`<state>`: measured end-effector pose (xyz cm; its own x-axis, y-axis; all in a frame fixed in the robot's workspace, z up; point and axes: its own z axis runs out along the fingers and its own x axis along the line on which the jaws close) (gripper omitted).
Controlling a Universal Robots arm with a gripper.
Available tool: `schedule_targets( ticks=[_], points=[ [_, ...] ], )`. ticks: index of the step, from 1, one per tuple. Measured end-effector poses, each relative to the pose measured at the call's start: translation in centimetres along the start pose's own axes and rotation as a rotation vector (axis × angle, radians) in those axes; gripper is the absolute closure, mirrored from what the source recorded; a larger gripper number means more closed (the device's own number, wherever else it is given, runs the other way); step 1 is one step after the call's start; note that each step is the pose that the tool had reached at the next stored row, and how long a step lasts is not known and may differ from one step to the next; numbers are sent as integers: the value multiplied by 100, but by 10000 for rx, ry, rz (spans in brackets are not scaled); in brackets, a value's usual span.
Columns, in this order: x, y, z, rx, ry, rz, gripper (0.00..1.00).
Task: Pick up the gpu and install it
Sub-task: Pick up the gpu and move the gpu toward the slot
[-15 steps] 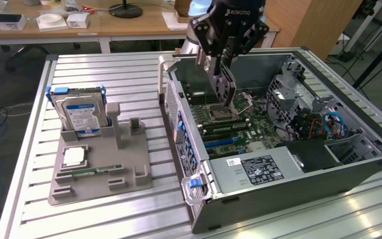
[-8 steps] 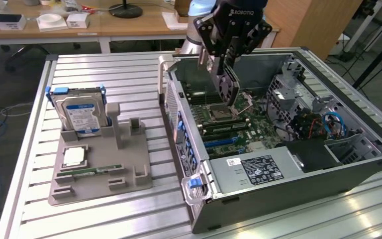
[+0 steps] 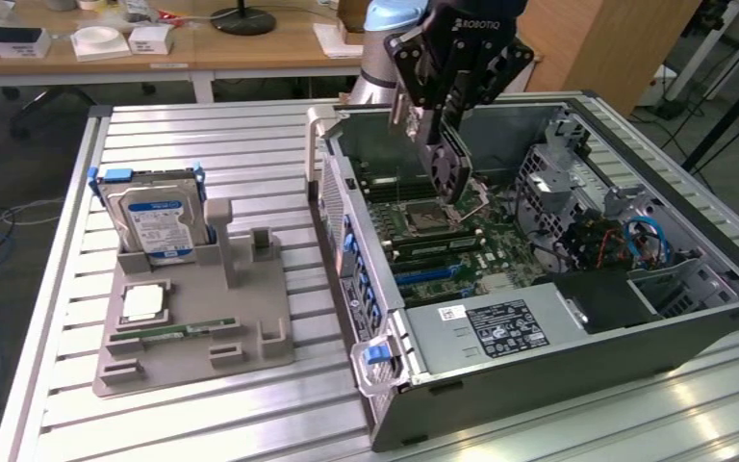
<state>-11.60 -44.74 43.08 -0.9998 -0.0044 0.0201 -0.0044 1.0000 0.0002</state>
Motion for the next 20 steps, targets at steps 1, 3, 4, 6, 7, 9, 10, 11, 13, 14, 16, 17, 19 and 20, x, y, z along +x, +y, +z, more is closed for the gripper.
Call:
schedule_targets(
  ticks=[1,3,4,6,7,9,10,11,13,14,16,17,19,20],
  points=[
    [-11,0,0,0,0,-5,74],
    [-35,0,0,0,-1,-16,74],
    [-47,0,-1,0,0,-21,74],
    [-73,0,-2,1,0,-32,74],
    [-86,-1,-2,1,0,-37,74],
    [-109,-1,-2,1,0,-46,74],
    [-121,-1,-2,1,0,-50,74],
    [-133,-1,-2,1,-1,-54,74],
    [-158,-1,-3,1,-1,-62,74],
    [-170,-1,-3,1,0,-66,74],
    [-196,-1,-4,2,0,-74,74],
    [-208,-1,-4,1,0,-79,74],
    [-235,-1,-4,2,0,-88,74],
    [-248,-1,-4,1,-1,-94,74]
  ],
)
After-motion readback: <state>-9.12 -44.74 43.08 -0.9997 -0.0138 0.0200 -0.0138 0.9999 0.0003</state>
